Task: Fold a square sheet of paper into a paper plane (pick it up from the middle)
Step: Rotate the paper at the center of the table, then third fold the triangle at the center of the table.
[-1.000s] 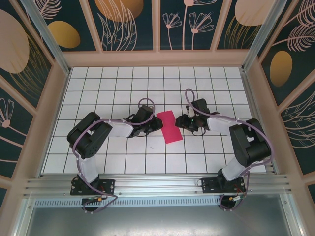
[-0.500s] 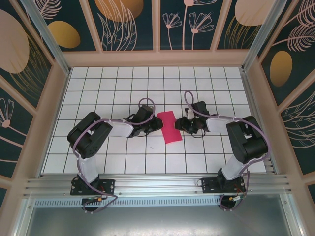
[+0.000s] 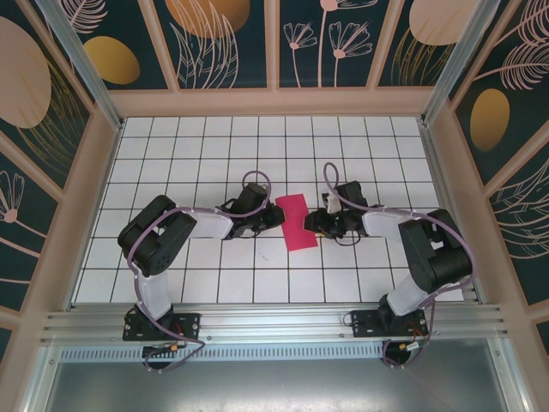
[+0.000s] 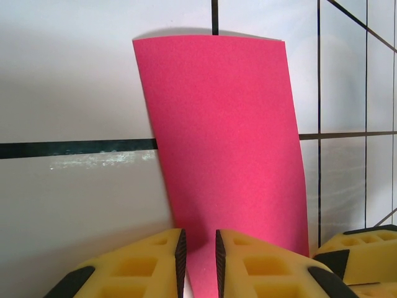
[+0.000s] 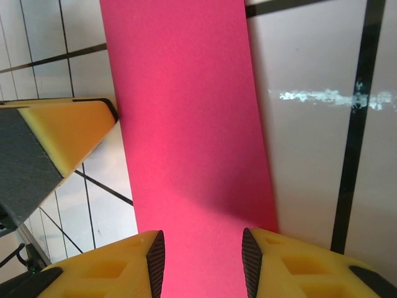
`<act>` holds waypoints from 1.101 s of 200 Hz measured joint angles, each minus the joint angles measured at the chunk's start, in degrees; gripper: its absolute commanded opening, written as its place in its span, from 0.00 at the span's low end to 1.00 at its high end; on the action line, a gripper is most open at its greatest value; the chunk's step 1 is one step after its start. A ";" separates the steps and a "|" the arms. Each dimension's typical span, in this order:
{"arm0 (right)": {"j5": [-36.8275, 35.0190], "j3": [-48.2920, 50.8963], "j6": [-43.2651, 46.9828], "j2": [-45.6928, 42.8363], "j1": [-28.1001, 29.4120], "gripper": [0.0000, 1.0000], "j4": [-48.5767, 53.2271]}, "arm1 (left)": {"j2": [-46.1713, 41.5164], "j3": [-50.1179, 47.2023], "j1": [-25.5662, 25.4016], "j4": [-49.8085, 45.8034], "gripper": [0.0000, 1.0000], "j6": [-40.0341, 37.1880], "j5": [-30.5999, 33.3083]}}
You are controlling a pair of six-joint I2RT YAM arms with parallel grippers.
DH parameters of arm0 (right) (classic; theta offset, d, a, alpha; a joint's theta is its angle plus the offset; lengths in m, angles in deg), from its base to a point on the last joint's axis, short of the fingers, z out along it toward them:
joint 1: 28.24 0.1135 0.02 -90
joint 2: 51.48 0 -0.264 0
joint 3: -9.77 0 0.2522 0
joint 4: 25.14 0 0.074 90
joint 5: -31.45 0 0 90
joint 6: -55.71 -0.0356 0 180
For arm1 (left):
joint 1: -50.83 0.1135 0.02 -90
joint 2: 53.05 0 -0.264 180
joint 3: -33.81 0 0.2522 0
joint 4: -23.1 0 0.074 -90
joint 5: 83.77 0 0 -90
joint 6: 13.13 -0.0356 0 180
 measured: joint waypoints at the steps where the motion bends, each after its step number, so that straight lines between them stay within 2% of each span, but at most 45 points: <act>1: -0.07 0.00 0.00 -0.02 0.00 0.41 0.00 | 0.00 0.00 0.00 0.00 0.24 0.00 0.00; 90: -5.97 -6.12 0.90 4.13 -0.04 0.42 1.31 | 0.15 0.39 0.00 -0.44 0.24 -0.04 -0.15; 220: -2.03 -0.17 0.37 1.68 0.02 0.34 -1.31 | 0.55 1.62 0.00 -2.08 0.26 -0.26 -0.44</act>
